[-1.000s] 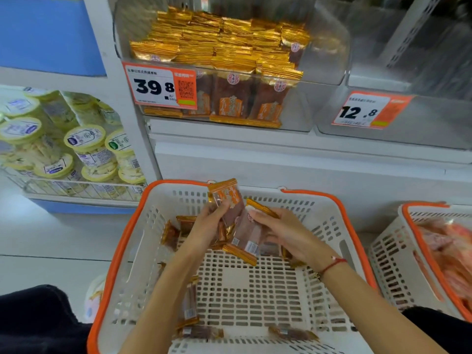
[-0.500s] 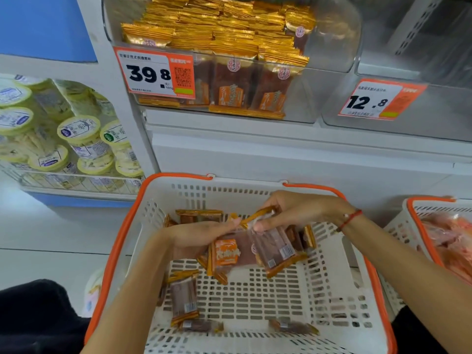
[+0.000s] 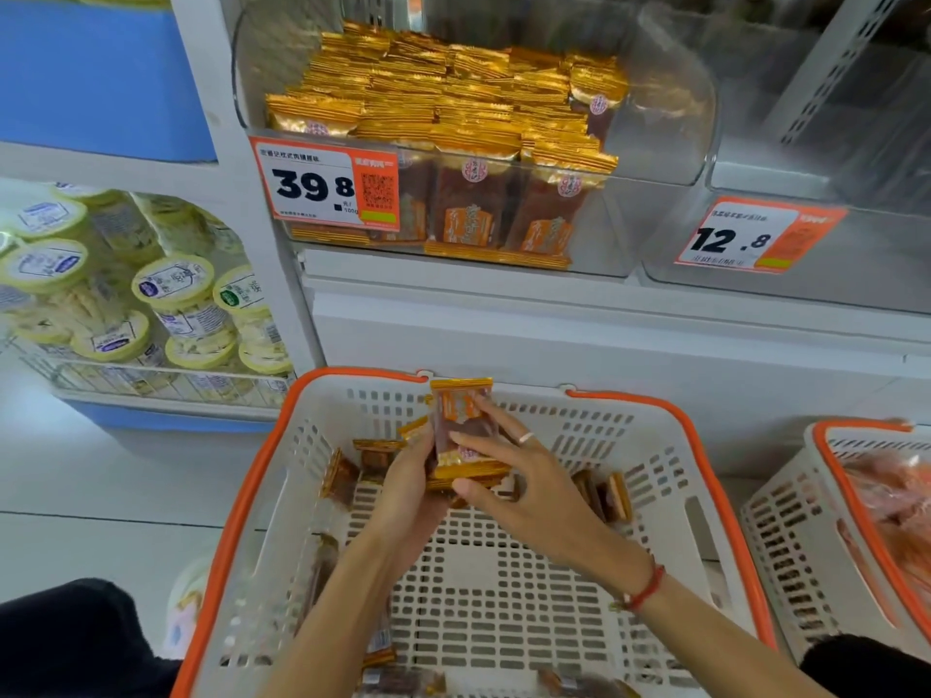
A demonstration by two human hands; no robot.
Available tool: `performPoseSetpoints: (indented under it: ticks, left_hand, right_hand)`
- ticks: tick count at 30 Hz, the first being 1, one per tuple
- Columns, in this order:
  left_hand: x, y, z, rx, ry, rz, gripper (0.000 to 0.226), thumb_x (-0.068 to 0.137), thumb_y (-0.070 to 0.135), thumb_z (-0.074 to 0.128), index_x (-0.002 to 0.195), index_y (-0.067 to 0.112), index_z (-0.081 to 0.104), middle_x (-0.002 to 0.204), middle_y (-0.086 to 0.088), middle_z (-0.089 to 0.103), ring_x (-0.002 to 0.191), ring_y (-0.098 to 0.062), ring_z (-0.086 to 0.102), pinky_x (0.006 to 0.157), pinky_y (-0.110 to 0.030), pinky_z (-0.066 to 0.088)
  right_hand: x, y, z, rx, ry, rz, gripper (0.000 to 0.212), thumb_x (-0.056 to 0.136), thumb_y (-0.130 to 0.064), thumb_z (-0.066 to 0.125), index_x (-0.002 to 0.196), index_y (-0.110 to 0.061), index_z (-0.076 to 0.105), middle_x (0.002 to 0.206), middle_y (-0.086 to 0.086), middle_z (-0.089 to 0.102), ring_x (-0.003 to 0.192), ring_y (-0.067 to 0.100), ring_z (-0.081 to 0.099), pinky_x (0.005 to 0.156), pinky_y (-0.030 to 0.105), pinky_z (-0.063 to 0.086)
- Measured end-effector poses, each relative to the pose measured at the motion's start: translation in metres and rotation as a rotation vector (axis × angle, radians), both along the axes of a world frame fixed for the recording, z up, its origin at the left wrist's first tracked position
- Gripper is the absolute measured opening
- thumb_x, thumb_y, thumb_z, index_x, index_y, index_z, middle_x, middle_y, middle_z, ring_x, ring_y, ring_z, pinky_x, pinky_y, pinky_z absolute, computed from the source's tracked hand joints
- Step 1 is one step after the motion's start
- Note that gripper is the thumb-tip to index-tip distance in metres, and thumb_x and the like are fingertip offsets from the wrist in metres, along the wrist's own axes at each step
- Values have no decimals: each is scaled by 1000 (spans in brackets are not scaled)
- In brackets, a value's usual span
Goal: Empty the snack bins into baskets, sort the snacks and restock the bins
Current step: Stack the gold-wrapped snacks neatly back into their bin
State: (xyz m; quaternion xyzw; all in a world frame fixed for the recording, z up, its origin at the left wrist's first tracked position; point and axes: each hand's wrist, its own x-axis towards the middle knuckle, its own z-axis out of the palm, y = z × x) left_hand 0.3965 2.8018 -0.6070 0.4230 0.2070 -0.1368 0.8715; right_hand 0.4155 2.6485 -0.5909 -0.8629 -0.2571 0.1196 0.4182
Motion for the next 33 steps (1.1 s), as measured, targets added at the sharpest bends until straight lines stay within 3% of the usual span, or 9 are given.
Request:
performPoseSetpoints:
  ticks: [4, 7, 11, 18, 23, 26, 28, 31, 33]
  left_hand:
    - [0, -6, 3, 16, 5, 35, 35, 104, 23, 37, 127, 8, 59, 114, -16, 69, 95, -25, 70, 71, -34, 58]
    - [8, -11, 8, 71, 29, 55, 35, 102, 14, 42, 133, 1, 51, 125, -25, 62, 112, -39, 61, 88, -49, 52]
    - [12, -12, 17, 114, 8, 62, 33, 102, 12, 41, 132, -1, 49, 127, -30, 57, 111, -40, 58, 98, -52, 43]
    - [7, -13, 42, 51, -111, -93, 41, 104, 39, 32, 124, 18, 62, 118, -10, 70, 110, -25, 66, 93, -41, 54]
    - [8, -12, 43, 125, -36, -90, 42, 104, 42, 29, 115, 20, 63, 109, -7, 73, 100, -23, 70, 84, -40, 54]
    - [16, -1, 47, 248, 32, -94, 42, 103, 43, 36, 114, 15, 65, 108, -16, 69, 98, -33, 66, 88, -50, 51]
    - [22, 2, 54, 364, 38, -181, 46, 101, 44, 42, 115, 8, 66, 100, -24, 62, 87, -35, 61, 83, -46, 52]
    - [24, -5, 66, 475, -36, -362, 39, 102, 34, 41, 96, 8, 68, 80, -14, 70, 62, -20, 65, 58, -24, 52]
    - [23, -14, 76, 482, -81, -441, 37, 100, 33, 45, 96, 9, 73, 95, -19, 72, 80, -27, 68, 81, -33, 53]
  right_hand:
    - [3, 9, 15, 277, 76, -314, 14, 89, -26, 68, 103, -27, 71, 124, -16, 57, 114, -8, 51, 97, 26, 48]
    - [9, 10, 22, 334, 221, -477, 43, 85, -18, 73, 118, -31, 49, 118, -15, 52, 100, -6, 55, 83, 19, 54]
    - [11, 6, 31, 267, 404, -407, 20, 95, -30, 59, 111, -41, 52, 119, -13, 61, 98, -3, 60, 85, 20, 51]
    - [14, -5, 56, 288, 410, -334, 28, 92, -30, 64, 119, -32, 66, 110, -12, 66, 89, 4, 68, 73, 16, 53]
    - [32, -31, 83, 172, 403, -270, 32, 86, -20, 72, 117, -25, 65, 108, -1, 70, 106, 17, 65, 89, 31, 53]
    - [48, -53, 113, 134, 318, -159, 41, 72, -21, 80, 111, -22, 67, 101, 15, 71, 103, 28, 66, 87, 36, 50]
    - [50, -58, 135, -91, 368, 145, 39, 75, -21, 80, 112, -27, 70, 107, 8, 72, 105, 18, 65, 90, 31, 49]
    - [47, -41, 148, -482, 325, 450, 37, 79, -24, 80, 114, -27, 71, 107, -14, 71, 100, -3, 62, 84, 22, 50]
    - [46, -29, 148, -510, 221, 355, 41, 74, -25, 84, 111, -23, 67, 96, -19, 66, 82, -10, 59, 71, 13, 44]
